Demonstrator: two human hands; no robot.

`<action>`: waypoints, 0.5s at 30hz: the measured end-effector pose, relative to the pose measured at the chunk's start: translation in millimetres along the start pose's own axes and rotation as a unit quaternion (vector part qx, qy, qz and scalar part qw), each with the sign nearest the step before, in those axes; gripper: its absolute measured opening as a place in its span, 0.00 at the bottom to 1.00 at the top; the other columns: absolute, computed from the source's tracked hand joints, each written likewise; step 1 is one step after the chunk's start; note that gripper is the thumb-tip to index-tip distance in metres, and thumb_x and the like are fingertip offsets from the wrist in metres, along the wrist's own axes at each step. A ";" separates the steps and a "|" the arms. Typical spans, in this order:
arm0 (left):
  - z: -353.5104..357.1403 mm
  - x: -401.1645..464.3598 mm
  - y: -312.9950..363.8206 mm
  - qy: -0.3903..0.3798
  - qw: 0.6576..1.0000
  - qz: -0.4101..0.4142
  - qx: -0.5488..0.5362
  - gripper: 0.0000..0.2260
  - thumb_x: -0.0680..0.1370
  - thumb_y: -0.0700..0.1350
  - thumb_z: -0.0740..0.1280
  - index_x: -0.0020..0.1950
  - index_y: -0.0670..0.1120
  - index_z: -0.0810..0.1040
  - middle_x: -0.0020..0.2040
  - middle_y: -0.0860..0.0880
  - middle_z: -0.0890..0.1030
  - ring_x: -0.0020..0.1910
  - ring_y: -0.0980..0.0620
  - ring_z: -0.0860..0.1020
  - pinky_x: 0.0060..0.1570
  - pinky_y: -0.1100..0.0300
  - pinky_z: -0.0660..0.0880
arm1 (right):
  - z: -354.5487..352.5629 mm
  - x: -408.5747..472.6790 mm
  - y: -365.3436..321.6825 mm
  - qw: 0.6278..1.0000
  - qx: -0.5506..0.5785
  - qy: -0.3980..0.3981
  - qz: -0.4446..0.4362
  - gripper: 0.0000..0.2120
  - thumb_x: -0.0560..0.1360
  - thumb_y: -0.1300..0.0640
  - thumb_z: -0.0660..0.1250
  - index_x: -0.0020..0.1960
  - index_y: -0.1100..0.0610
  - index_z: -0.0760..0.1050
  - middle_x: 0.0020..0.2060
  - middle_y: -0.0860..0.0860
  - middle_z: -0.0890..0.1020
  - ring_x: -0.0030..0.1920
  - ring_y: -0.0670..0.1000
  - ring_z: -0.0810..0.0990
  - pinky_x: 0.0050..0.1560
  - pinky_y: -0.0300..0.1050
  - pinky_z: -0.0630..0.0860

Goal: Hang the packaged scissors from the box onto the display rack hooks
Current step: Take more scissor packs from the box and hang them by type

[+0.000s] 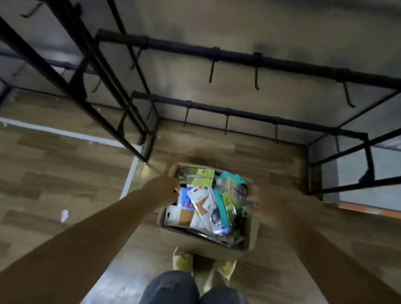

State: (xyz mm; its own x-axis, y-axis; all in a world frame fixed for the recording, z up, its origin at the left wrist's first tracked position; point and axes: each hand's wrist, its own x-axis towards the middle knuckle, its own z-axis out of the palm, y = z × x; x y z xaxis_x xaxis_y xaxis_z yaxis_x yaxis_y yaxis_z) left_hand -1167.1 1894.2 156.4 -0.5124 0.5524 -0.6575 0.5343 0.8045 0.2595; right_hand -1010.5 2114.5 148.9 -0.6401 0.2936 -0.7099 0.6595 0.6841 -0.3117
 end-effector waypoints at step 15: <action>242.6 122.2 -44.8 -0.116 0.935 -0.211 -0.259 0.10 0.79 0.40 0.62 0.57 0.38 0.78 0.58 0.39 0.79 0.54 0.43 0.77 0.44 0.60 0.73 | 224.3 133.9 112.1 0.970 0.161 -0.035 0.180 0.09 0.77 0.62 0.60 0.50 0.62 0.78 0.47 0.59 0.79 0.49 0.56 0.77 0.44 0.43 0.69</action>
State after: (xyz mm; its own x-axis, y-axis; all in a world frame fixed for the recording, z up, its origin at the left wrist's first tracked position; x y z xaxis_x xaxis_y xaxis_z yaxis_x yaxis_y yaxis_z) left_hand -1090.5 1872.7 -107.1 -0.4121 0.1474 -0.8991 -0.1119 0.9711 0.2106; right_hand -933.8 2080.8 -122.8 -0.3250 0.4209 -0.8469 0.9312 0.2988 -0.2088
